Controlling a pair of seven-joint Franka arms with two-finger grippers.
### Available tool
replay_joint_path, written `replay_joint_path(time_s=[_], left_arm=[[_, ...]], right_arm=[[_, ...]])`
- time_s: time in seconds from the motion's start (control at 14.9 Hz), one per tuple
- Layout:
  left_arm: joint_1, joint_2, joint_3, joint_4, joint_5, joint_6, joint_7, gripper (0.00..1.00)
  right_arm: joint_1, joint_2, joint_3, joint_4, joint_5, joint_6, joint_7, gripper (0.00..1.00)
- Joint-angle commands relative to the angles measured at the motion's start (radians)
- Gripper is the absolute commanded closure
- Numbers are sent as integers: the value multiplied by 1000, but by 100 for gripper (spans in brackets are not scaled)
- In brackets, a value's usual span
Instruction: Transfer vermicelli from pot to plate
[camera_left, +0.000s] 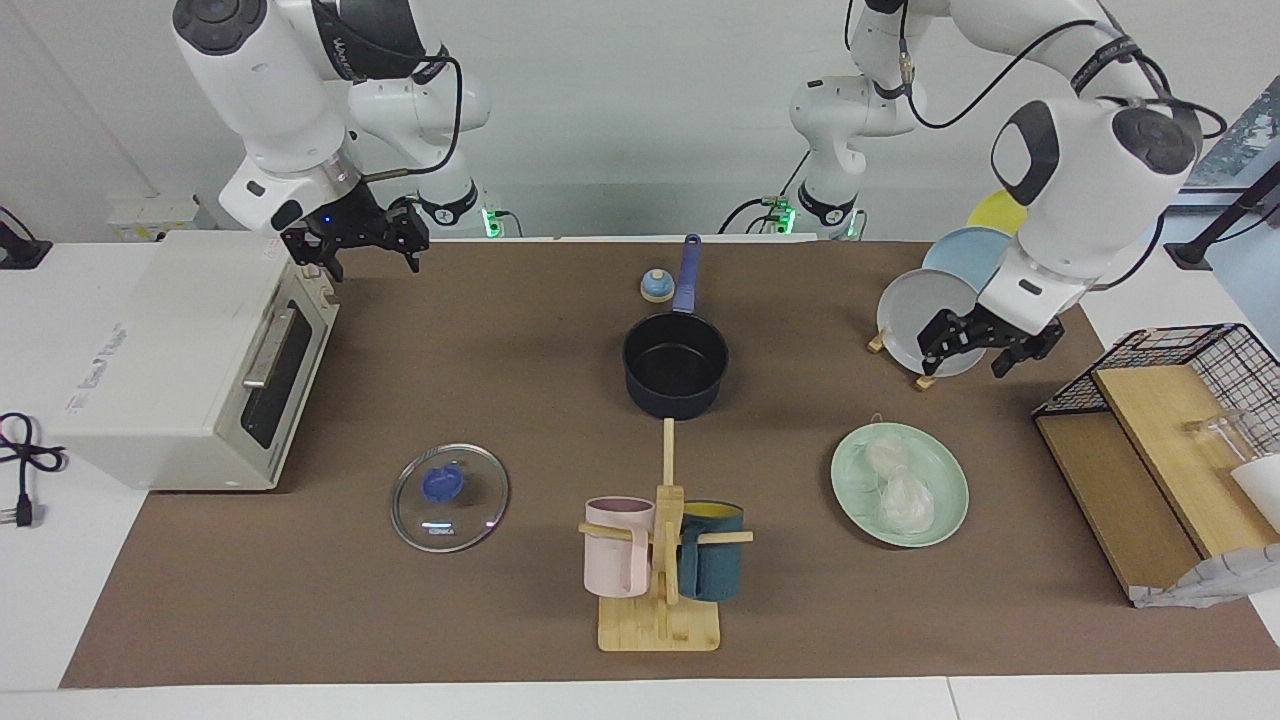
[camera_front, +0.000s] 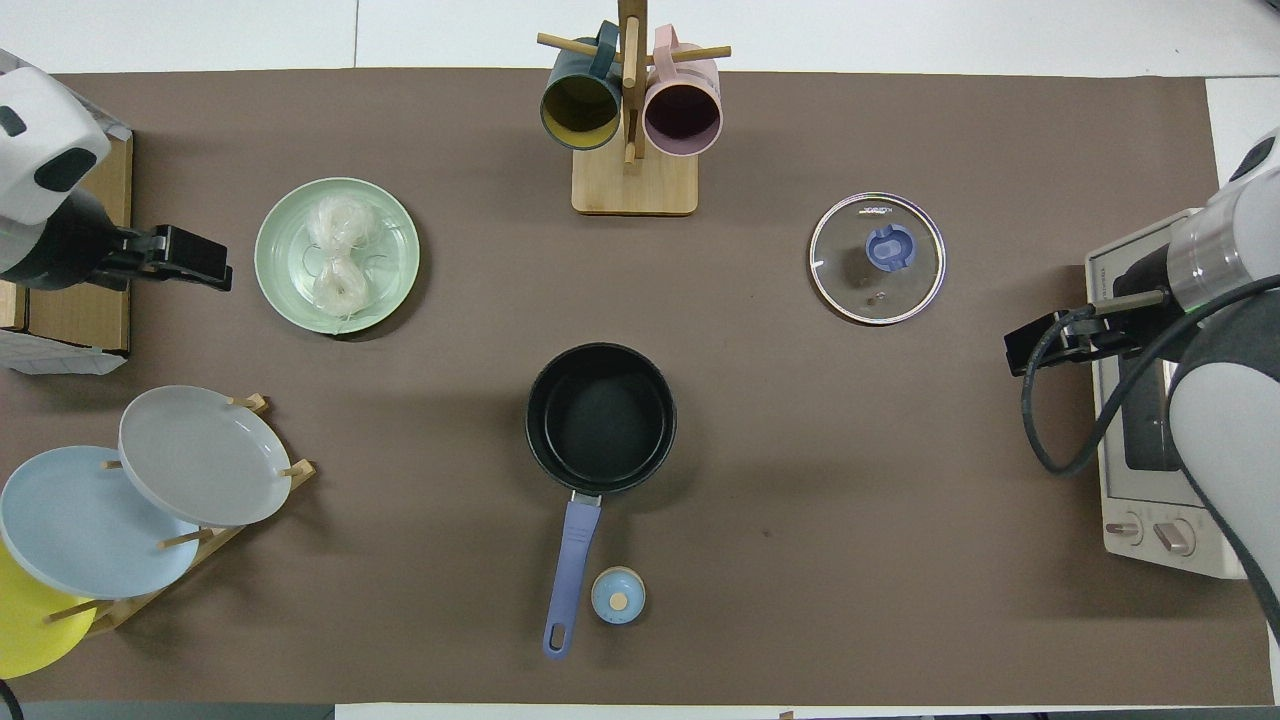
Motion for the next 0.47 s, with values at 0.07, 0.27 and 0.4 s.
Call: replay_joint_path(time_s=[0.07,0.27,0.4], left_arm=[[-10,-67,-4,-48,23,-110,-70,0],[-14,-91,-4,-74,23,-95,-63,0],[-15,-81,-4,-45,23,-67,-60,0]], right_arm=[[-12,-29,11,-13,13,10,-4,0],[-15,-26,9,-8,5,7,-2,0],[-14,-27,8,-8,4,7,-2,0]])
